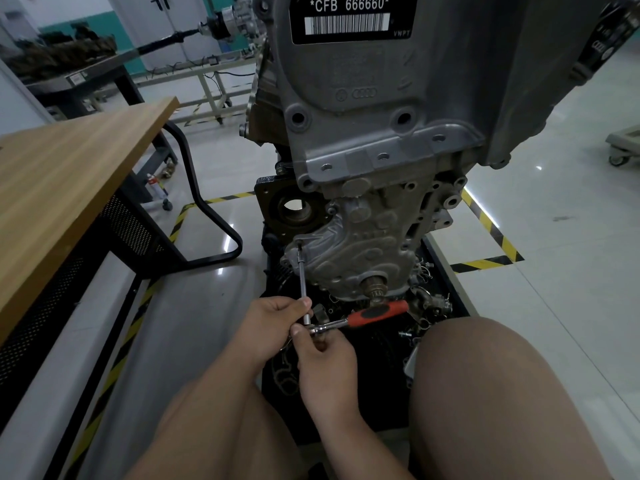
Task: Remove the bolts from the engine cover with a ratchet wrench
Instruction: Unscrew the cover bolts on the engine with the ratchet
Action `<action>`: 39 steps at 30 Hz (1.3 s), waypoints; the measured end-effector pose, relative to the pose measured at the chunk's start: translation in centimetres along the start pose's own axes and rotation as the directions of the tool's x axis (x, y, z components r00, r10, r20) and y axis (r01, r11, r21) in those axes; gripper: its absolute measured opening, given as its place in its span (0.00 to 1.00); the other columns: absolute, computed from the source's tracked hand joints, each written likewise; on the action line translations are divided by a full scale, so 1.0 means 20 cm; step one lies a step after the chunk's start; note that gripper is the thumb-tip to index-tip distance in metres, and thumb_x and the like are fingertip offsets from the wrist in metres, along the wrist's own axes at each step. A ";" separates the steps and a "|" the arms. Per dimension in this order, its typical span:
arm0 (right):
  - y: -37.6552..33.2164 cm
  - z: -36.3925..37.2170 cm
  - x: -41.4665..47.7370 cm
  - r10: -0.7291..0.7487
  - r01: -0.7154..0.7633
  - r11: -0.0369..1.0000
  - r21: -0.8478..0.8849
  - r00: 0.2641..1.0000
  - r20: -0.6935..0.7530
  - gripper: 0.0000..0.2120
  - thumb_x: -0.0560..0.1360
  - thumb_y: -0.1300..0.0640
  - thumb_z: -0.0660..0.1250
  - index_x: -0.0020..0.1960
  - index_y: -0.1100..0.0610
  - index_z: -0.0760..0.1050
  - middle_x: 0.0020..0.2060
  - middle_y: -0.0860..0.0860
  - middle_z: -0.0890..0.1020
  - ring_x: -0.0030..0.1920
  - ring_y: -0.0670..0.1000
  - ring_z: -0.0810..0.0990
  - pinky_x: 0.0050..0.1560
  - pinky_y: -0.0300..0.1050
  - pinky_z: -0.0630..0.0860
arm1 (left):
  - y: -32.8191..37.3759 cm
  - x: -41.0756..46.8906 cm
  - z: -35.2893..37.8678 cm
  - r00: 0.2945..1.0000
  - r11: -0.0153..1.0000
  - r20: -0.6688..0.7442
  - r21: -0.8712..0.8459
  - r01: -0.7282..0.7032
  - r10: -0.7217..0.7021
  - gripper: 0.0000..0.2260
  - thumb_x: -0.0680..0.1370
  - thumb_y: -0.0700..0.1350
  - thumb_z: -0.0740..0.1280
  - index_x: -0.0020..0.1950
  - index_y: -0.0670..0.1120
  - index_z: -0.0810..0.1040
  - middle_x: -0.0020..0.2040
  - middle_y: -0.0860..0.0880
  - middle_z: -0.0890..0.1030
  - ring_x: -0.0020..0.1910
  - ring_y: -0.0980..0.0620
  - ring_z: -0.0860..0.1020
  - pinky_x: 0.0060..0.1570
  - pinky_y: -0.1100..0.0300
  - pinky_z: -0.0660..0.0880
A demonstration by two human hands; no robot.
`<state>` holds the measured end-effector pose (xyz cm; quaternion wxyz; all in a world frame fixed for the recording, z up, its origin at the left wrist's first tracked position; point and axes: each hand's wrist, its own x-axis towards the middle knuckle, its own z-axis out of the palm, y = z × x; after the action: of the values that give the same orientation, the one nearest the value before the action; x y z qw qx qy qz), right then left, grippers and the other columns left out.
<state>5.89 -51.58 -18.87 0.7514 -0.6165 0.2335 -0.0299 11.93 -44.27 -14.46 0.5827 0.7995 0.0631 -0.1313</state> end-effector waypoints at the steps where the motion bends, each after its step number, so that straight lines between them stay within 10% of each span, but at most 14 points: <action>1: 0.00 0.00 0.00 -0.001 0.002 1.000 0.013 1.000 -0.015 0.15 0.73 0.52 0.73 0.34 0.55 0.72 0.24 0.46 0.76 0.25 0.42 0.72 0.32 0.41 0.69 | 0.00 0.00 0.00 1.000 1.000 0.001 -0.002 0.002 -0.002 0.13 0.79 0.42 0.67 0.37 0.37 0.81 0.20 0.53 0.72 0.17 0.62 0.66 0.19 0.72 0.63; 13: -0.02 0.02 -0.01 0.206 -0.249 0.945 0.213 0.957 0.206 0.22 0.82 0.46 0.58 0.38 0.61 0.75 0.20 0.51 0.69 0.20 0.48 0.67 0.27 0.41 0.67 | 0.00 0.00 -0.01 1.000 1.000 0.003 0.021 0.006 -0.006 0.14 0.78 0.45 0.68 0.38 0.35 0.79 0.21 0.50 0.74 0.18 0.59 0.69 0.20 0.72 0.64; 21: -0.05 0.02 -0.01 0.383 -0.659 0.518 0.544 0.748 0.542 0.24 0.78 0.38 0.58 0.36 0.56 0.73 0.20 0.48 0.61 0.19 0.47 0.58 0.25 0.38 0.64 | 0.01 -0.01 0.00 0.999 0.999 0.026 0.018 0.035 -0.036 0.12 0.78 0.48 0.67 0.39 0.43 0.82 0.22 0.52 0.75 0.21 0.58 0.72 0.24 0.68 0.70; 27: -0.06 0.00 0.00 0.349 -0.711 0.393 0.584 0.702 0.621 0.25 0.78 0.39 0.58 0.31 0.56 0.74 0.17 0.47 0.60 0.16 0.46 0.58 0.22 0.37 0.63 | 0.03 -0.03 0.00 0.999 1.000 0.039 0.025 0.016 -0.017 0.13 0.80 0.45 0.64 0.41 0.40 0.81 0.19 0.54 0.71 0.19 0.62 0.69 0.22 0.71 0.68; 33: -0.04 0.03 0.00 0.384 -0.617 0.620 0.485 0.778 0.498 0.25 0.77 0.37 0.59 0.32 0.54 0.75 0.21 0.49 0.61 0.20 0.47 0.58 0.25 0.38 0.63 | 0.02 -0.02 -0.01 0.999 0.999 0.006 0.009 0.034 -0.034 0.13 0.80 0.44 0.65 0.37 0.39 0.79 0.21 0.52 0.73 0.19 0.59 0.69 0.21 0.69 0.67; 36: -0.01 0.01 0.00 0.191 -0.221 0.968 0.116 0.956 0.223 0.23 0.80 0.44 0.61 0.28 0.52 0.72 0.20 0.47 0.66 0.23 0.47 0.64 0.29 0.42 0.64 | 0.02 -0.02 -0.01 0.999 0.999 0.000 -0.031 0.035 -0.035 0.13 0.79 0.43 0.66 0.37 0.38 0.80 0.21 0.51 0.74 0.18 0.60 0.69 0.21 0.71 0.66; 39: -0.01 -0.03 0.02 -0.079 0.111 0.951 -0.288 0.989 0.121 0.22 0.77 0.43 0.65 0.28 0.51 0.68 0.23 0.45 0.72 0.26 0.44 0.69 0.32 0.42 0.65 | 0.01 -0.01 -0.01 1.000 1.000 0.001 0.006 0.019 -0.019 0.13 0.79 0.44 0.67 0.37 0.39 0.80 0.19 0.55 0.71 0.17 0.61 0.66 0.19 0.72 0.62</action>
<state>6.05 -52.31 -18.89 0.6604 -0.7327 0.1643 0.0026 11.77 -44.12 -14.19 0.5790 0.8006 0.0702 -0.1374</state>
